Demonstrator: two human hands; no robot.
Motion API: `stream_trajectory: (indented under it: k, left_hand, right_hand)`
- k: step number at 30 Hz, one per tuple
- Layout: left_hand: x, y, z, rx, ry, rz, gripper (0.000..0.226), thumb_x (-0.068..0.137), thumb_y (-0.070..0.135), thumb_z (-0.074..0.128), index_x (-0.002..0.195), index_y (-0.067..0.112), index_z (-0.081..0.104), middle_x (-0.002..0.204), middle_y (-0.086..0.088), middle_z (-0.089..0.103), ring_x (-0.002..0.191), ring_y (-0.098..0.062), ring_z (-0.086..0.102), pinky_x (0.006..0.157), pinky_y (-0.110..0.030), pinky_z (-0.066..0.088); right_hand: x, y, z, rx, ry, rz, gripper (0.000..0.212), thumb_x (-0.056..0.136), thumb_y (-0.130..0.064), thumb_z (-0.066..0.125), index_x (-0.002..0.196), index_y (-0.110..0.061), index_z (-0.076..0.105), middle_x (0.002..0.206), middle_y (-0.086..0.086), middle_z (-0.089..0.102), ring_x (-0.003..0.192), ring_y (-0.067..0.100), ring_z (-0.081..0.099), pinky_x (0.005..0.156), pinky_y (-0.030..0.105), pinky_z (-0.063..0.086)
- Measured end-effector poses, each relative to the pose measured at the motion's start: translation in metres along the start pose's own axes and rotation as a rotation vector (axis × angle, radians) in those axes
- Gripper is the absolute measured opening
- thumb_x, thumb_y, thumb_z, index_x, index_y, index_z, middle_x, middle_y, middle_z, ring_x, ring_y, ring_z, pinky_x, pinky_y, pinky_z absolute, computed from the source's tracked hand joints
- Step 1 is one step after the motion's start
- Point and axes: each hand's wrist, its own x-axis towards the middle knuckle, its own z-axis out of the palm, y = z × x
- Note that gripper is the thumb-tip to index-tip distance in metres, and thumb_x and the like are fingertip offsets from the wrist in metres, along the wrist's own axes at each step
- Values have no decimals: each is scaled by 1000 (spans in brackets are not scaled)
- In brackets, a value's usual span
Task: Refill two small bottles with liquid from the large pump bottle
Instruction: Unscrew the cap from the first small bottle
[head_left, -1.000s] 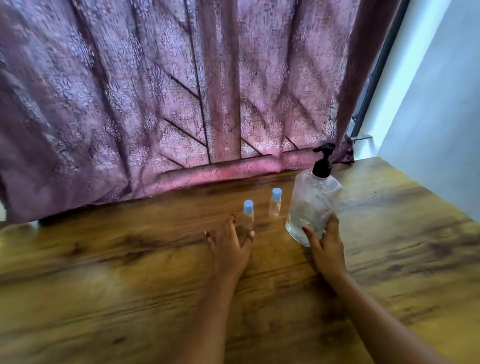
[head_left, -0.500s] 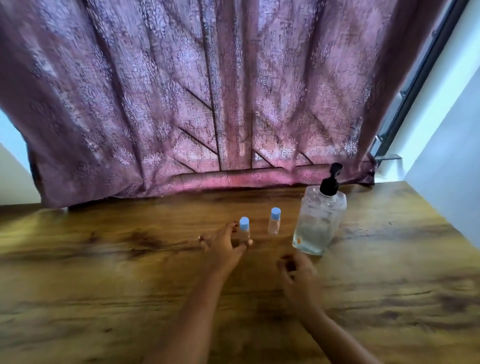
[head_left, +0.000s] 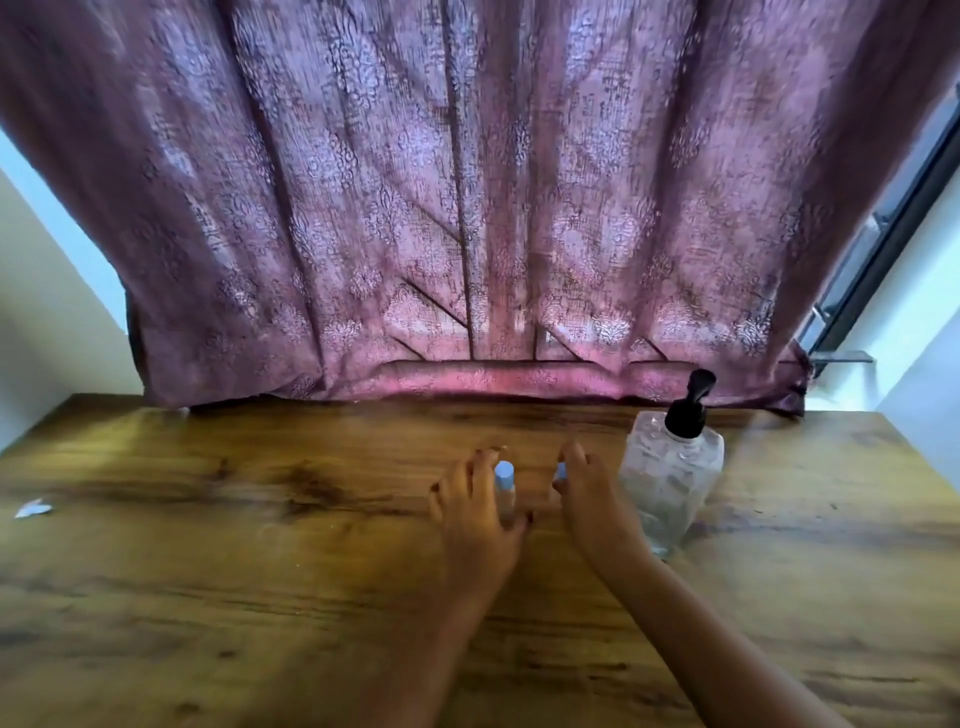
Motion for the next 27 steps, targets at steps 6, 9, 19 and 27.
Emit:
stream_trajectory:
  k: [6,9,19,27]
  left_hand:
    - [-26,-4,5,-225,-173,-32,54,69,54,54,117,29,53,109,17,58,104,-7,54,88,-30,43]
    - [-38,-9,8,-311,-163,-65,36,78,28,67,113,31,57,101,15,59,92,-4,56,79,-17,42]
    - [-27,-23,-1,-361,-405,-106,30,81,4,66,110,10,66,102,5,66,93,-3,57,74,2,36]
    - [-25,-29,2,-352,-471,-162,37,77,24,63,112,10,64,108,-5,68,96,-12,61,85,-29,50]
  right_hand:
    - [-19,-18,-9,54,-70,-96,19,86,-31,60,95,-16,53,91,-2,55,77,14,56,63,24,46]
    - [-29,-23,-5,61,-140,-138,20,88,-31,59,102,-18,54,92,-5,56,76,8,52,60,15,37]
    - [-21,-20,-17,6,-449,-390,25,86,-11,56,105,-27,60,109,-9,61,94,2,56,83,19,48]
    - [-10,-24,-12,104,-388,-370,31,84,-39,60,110,-23,55,110,-10,56,94,5,54,84,26,49]
